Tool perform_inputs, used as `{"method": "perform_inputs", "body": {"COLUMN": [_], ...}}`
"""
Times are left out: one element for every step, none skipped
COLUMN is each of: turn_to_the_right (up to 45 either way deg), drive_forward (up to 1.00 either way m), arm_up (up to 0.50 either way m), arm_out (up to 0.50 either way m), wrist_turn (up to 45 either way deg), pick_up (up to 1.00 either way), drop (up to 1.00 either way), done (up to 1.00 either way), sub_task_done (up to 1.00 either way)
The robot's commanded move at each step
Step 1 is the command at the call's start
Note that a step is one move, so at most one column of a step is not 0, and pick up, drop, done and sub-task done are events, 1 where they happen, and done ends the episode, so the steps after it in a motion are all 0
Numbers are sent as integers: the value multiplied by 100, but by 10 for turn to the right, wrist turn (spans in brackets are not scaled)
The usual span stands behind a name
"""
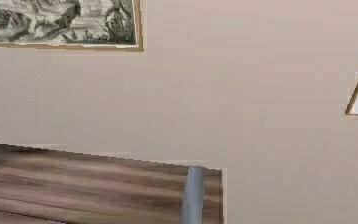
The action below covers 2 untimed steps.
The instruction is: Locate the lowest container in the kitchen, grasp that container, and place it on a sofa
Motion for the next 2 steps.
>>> {"method": "perform_inputs", "body": {"turn_to_the_right": [450, 300], "drive_forward": [0, 0], "arm_up": [0, 0], "arm_out": [0, 0], "wrist_turn": [0, 0], "pick_up": [0, 0], "drop": [0, 0], "done": [0, 0], "sub_task_done": [0, 0]}}
